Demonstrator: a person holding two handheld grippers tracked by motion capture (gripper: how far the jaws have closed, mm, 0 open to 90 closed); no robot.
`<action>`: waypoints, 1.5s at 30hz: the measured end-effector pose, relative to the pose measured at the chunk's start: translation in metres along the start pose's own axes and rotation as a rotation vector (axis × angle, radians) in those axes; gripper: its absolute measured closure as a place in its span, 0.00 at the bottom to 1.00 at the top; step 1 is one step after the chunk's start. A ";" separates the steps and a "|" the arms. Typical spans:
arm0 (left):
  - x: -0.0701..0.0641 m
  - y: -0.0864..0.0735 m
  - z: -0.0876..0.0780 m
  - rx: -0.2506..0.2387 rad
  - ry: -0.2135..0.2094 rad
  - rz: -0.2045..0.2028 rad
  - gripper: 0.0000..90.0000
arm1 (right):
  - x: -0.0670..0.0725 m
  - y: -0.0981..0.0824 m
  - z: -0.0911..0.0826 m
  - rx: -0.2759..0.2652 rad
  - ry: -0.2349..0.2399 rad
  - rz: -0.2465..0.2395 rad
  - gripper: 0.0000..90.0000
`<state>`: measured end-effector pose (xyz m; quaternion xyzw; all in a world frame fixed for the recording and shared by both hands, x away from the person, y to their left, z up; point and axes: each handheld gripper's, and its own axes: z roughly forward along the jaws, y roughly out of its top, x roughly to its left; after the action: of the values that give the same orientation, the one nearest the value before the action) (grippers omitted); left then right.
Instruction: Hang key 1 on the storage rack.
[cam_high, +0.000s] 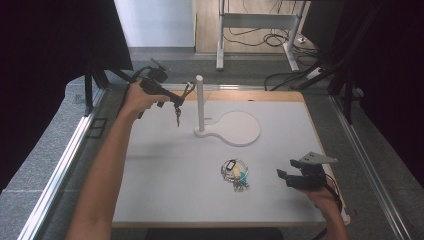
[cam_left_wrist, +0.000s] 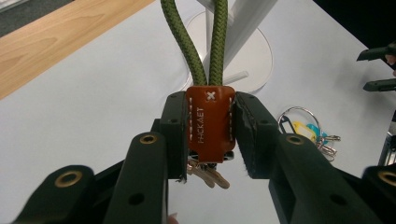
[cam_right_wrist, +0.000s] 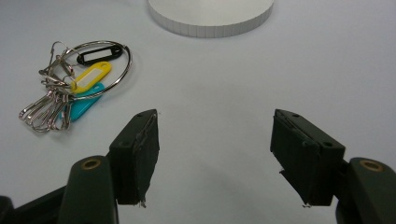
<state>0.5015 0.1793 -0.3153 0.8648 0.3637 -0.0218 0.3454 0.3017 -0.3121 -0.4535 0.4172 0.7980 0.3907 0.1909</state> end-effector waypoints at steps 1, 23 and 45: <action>0.000 0.000 0.001 0.002 -0.002 0.000 0.74 | 0.000 0.000 0.000 0.000 0.000 -0.001 0.37; -0.007 0.000 0.029 0.056 0.015 0.023 0.74 | -0.001 -0.001 0.001 0.007 -0.001 -0.001 0.36; -0.025 -0.037 0.014 -0.023 0.062 0.061 0.60 | -0.006 -0.006 0.002 0.018 -0.014 0.026 0.36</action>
<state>0.4623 0.1740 -0.3408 0.8718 0.3480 0.0198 0.3442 0.3038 -0.3183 -0.4593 0.4321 0.7946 0.3830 0.1878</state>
